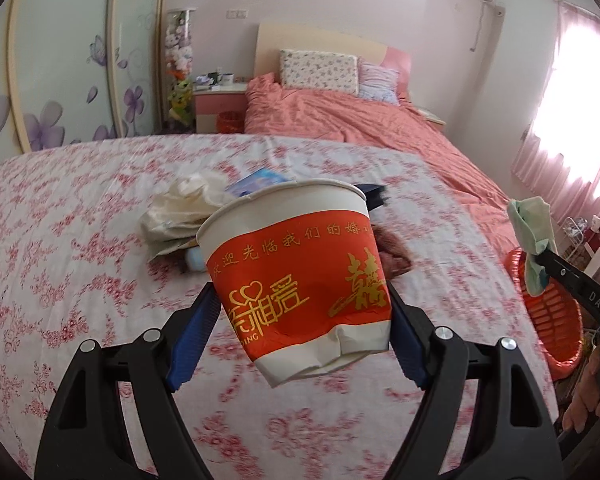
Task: Collect trash
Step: 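Carry paper cup and green sock to the orange basket and open both tools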
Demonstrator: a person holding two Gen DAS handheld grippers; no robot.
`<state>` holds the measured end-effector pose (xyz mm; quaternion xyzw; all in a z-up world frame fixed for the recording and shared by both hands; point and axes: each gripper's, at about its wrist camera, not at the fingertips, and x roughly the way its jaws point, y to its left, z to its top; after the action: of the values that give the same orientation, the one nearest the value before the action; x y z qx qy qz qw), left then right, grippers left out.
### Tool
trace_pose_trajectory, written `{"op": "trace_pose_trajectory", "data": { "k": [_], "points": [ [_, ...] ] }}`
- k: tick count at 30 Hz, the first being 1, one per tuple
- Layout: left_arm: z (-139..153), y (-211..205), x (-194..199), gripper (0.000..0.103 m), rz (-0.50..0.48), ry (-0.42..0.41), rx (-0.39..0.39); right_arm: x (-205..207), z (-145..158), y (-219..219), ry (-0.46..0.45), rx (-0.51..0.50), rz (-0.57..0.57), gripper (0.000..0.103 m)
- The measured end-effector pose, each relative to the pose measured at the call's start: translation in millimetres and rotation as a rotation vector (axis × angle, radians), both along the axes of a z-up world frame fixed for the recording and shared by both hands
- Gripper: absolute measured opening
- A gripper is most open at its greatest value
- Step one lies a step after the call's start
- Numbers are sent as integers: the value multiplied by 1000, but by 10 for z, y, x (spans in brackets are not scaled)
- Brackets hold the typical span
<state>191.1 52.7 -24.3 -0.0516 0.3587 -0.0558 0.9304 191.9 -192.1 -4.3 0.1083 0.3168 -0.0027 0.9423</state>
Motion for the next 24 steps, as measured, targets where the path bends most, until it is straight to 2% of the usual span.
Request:
{"op": "trace_pose_trajectory", "data": {
  "k": [10,24],
  "points": [
    [174,-598,-33,78,-126,-41,10,-363,231,-486,-75,-12,-120,10],
    [220,-1827,-17,78,-387,-65,-9,-741,141,-1480,-80,37,-313,10]
  ]
}}
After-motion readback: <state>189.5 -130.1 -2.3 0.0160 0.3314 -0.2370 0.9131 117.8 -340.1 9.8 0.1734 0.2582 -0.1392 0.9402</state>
